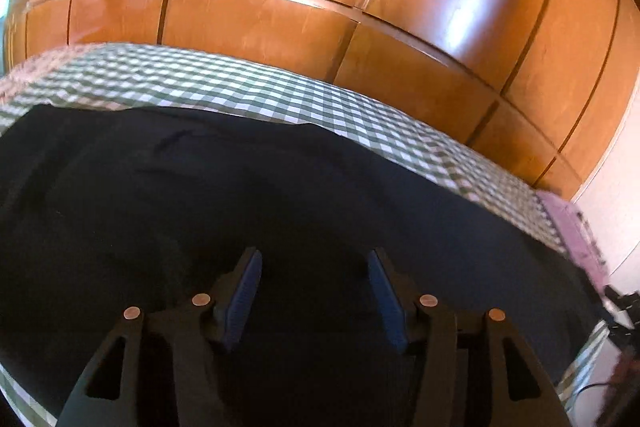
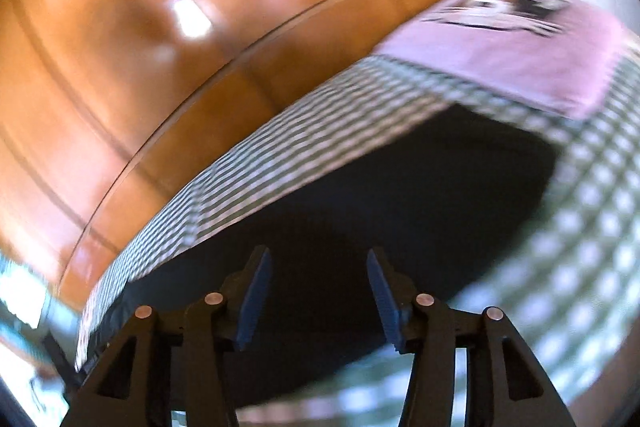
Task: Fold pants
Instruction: 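Smooth the folded trousers flat with both tools, then grasp the trouser leg end with the right tool and lift it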
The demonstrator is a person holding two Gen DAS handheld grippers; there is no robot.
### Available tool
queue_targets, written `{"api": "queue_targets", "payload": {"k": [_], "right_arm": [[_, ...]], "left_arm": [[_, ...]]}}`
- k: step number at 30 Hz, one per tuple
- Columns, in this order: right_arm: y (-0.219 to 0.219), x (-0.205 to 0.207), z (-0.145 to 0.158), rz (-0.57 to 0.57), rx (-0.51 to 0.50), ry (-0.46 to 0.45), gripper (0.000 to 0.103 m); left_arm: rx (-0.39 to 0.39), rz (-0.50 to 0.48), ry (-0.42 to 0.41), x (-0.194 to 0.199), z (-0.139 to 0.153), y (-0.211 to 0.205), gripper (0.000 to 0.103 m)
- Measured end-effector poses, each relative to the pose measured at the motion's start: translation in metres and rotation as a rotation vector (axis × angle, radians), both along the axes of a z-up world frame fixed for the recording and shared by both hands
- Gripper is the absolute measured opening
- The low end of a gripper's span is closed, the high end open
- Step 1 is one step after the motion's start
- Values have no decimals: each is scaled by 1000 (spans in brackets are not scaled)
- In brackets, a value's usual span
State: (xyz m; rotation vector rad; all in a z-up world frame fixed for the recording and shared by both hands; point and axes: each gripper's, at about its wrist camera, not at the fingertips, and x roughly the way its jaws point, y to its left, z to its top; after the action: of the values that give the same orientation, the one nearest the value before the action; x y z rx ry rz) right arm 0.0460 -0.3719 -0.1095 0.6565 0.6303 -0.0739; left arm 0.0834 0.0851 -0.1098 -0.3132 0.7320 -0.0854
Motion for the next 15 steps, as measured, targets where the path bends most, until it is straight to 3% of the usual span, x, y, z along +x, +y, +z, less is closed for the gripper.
{"api": "queue_targets", "payload": {"k": [8,12,15], "right_arm": [[-68,-47,-35,-255,188,-53,56],[-85,-39,-57,-286,303,-74,56],[-88,-28,-60,-299,304,-87,51]], "left_arm": [[10,-4,-19,-4,-5,-1,57],[16,-6,-28,-6,-5,-1,57],[10,-6,-36,-6,-5,0,57]]}}
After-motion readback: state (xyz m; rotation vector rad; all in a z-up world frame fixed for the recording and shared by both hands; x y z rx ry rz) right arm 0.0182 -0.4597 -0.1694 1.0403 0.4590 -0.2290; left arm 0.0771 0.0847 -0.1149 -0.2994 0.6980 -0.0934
